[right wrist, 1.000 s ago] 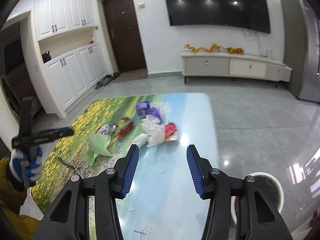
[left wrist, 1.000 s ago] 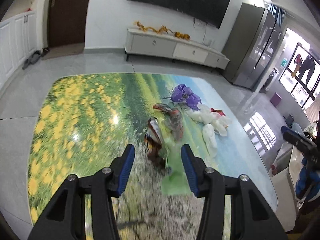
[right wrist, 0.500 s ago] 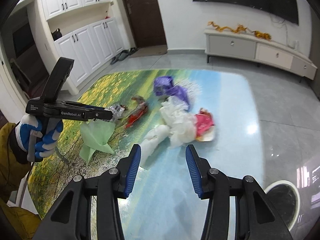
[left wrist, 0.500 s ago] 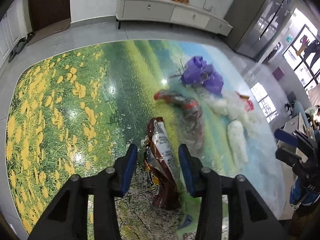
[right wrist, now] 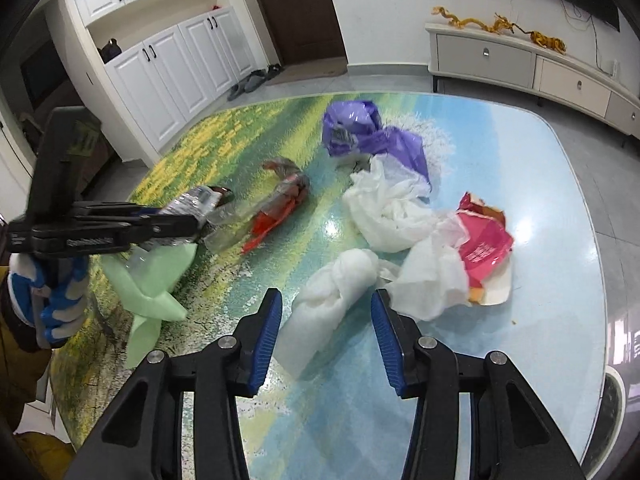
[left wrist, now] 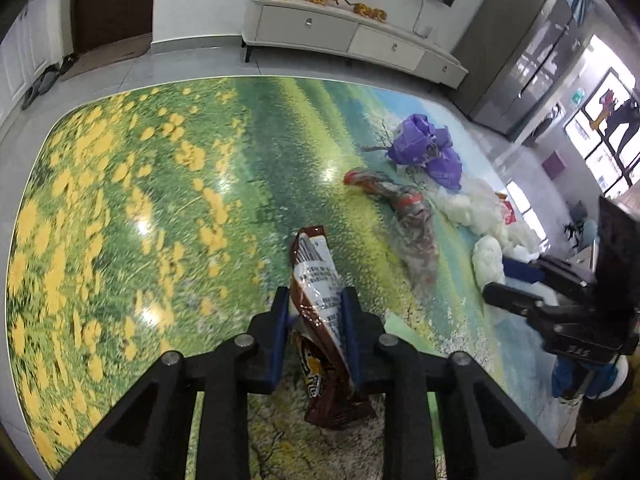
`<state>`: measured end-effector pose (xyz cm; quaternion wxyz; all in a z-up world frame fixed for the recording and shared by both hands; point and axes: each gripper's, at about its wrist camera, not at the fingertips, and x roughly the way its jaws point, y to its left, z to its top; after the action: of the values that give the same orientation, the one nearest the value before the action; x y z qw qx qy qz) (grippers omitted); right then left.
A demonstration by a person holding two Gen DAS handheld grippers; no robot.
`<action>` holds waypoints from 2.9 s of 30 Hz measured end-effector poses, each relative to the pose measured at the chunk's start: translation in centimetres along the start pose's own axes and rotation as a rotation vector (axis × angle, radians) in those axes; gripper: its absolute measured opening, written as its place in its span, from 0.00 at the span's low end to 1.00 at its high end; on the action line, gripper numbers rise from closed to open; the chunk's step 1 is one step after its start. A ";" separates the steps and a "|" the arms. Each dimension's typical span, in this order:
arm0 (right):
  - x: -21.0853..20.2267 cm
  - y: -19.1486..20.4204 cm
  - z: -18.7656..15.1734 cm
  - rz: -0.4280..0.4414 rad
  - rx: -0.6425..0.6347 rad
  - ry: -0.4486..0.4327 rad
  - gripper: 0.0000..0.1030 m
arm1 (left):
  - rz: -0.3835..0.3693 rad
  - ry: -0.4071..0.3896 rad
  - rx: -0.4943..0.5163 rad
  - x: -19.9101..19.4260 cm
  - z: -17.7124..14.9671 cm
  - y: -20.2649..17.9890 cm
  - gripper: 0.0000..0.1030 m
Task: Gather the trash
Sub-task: 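Grasp the brown snack bag with left tool while right tool grasps white plastic bag, then carry both bags over the bin and open both tools to drop them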
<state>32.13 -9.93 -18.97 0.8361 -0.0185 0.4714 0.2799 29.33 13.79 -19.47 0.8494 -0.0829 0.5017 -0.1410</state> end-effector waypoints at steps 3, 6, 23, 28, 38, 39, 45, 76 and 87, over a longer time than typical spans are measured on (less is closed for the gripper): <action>0.0 0.5 -0.4 0.022 -0.014 0.010 0.16 | -0.003 -0.026 -0.038 -0.8 -0.4 1.3 0.20; -0.6 1.6 -1.4 0.063 -0.037 0.016 0.11 | 0.000 -0.055 -0.067 -2.1 -1.4 2.0 0.16; -10.9 5.9 -6.2 0.080 -0.112 -0.124 0.10 | -0.021 -0.249 -0.074 -13.5 -5.7 0.1 0.13; -14.5 5.6 -8.1 0.055 -0.098 -0.187 0.10 | -0.047 -0.287 -0.016 -15.6 -6.4 -3.4 0.12; -21.8 0.3 -12.9 -0.057 0.027 -0.313 0.10 | -0.157 -0.257 0.153 -15.0 -5.1 -13.8 0.12; -22.8 -1.2 -13.6 -0.078 0.058 -0.329 0.10 | -0.168 -0.245 0.175 -14.4 -4.7 -15.3 0.12; -25.0 -9.4 -17.2 -0.209 0.212 -0.350 0.10 | -0.247 -0.143 0.313 -9.2 -1.5 -25.4 0.12; -16.0 -33.6 -25.2 -0.360 0.646 -0.139 0.43 | -0.345 0.175 0.449 17.0 1.8 -48.0 0.36; -23.4 -27.2 -24.0 -0.413 0.581 -0.299 0.43 | -0.298 0.003 0.541 6.5 -1.9 -45.8 0.36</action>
<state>17.33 -50.44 -19.93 0.9049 0.1656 0.3901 -0.0400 23.47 -31.70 -12.86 0.8100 0.0737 0.4295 -0.3925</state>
